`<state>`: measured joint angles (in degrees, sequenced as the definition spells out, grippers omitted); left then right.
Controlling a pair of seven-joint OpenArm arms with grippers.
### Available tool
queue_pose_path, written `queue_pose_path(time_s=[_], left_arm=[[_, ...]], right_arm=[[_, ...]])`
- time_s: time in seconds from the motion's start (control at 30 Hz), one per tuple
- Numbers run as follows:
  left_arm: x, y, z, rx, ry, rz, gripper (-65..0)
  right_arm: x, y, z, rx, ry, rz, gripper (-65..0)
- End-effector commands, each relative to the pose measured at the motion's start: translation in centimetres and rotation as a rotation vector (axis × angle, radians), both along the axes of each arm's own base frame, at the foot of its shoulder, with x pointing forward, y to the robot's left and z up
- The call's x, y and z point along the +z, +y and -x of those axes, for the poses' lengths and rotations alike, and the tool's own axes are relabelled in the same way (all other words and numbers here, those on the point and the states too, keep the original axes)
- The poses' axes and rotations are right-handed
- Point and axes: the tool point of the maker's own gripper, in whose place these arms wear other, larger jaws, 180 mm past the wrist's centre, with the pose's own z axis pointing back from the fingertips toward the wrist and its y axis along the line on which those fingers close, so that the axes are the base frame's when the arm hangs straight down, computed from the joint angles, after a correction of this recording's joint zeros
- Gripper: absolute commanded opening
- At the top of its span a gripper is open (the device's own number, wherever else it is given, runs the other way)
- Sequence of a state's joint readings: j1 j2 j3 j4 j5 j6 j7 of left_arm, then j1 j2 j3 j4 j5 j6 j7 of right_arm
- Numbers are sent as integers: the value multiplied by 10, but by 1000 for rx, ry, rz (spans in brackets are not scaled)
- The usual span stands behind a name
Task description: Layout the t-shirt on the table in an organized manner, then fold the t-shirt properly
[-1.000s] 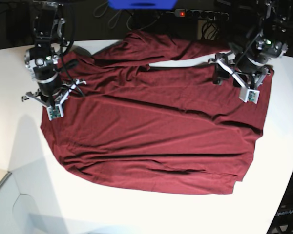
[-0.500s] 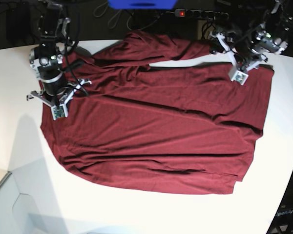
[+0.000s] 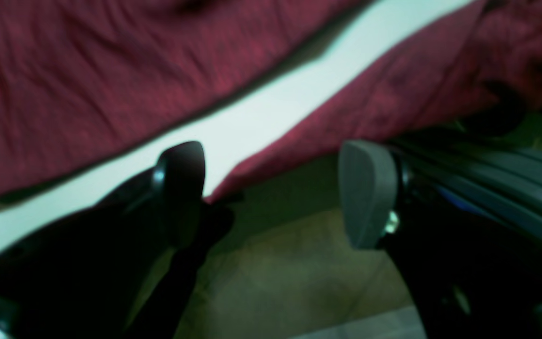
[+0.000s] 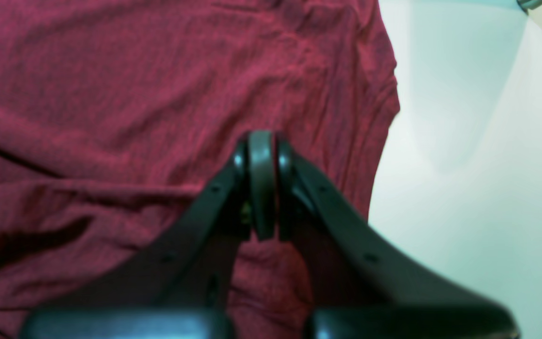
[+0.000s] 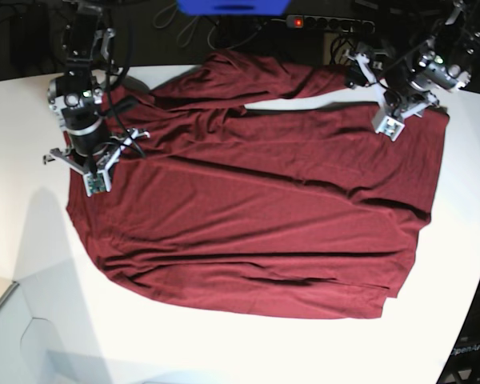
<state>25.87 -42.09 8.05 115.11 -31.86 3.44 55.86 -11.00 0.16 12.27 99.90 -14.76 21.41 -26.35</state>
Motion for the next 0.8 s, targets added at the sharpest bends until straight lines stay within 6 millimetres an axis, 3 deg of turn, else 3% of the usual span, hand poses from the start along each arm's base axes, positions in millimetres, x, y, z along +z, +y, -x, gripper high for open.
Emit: queue_pose_path(time_s=[0.0, 0.13, 0.4, 0.77], left_arm=[[4, 3, -1, -4, -5, -10, -216], [3, 2, 0, -8, -1, -8, -216], [-7, -25, 13, -155, 84, -16, -216], [-5, -21, 4, -158, 89, -42, -216]], right_arm=[[13, -1, -7, 5, -50, 5, -650], [15, -1, -9, 5, -55, 5, -650], [15, -1, -9, 5, -56, 6, -650], [16, -5, -10, 1, -61, 11, -650]])
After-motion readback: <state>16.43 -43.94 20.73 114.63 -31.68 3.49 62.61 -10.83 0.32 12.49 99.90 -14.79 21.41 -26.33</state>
